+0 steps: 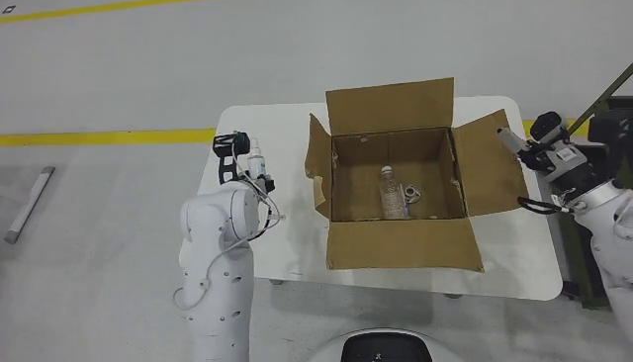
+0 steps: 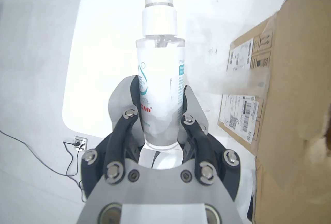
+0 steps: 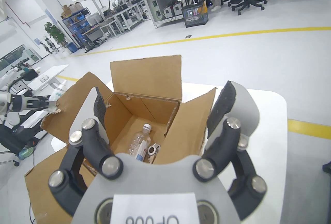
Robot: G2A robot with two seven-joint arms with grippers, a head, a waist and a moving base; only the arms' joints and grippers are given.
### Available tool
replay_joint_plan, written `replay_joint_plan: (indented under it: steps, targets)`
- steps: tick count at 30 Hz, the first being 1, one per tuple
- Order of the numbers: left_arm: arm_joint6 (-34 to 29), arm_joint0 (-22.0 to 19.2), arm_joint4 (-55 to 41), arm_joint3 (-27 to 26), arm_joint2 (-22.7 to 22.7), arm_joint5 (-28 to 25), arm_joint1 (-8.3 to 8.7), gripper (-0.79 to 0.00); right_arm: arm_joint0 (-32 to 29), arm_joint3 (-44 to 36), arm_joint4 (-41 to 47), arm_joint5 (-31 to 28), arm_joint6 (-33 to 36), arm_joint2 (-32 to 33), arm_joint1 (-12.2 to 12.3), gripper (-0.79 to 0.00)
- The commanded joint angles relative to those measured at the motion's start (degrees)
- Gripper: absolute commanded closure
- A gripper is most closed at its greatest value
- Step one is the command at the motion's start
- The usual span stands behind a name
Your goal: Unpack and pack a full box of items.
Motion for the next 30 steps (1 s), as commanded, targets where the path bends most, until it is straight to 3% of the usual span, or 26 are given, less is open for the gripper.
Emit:
replay_joint_plan:
  steps: [1, 12, 25, 30]
  targets:
    - [0.58, 1.45, 0.01, 1.23, 0.52, 0.61, -0.02, 0.000, -0.11, -0.23, -0.07, -0.29, -1.00, -0.95, -0.13, -0.785]
    - [3.74, 4.28, -2.17, 7.43, 4.55, 3.33, -0.49, 0.000, 2.87, 3.22, -7.90, -1.54, -3.36, -11.95, -1.06, -0.785]
    - [3.74, 4.28, -2.17, 7.43, 4.55, 3.33, -0.49, 0.000, 2.87, 3.22, -7.90, -1.54, -3.36, -11.95, -1.06, -0.785]
    - [5.32, 6.70, -1.84, 8.28, 4.04, 2.97, -0.22, 0.000, 2.87, 3.22, -7.90, -1.54, -3.36, -11.95, -1.06, -0.785]
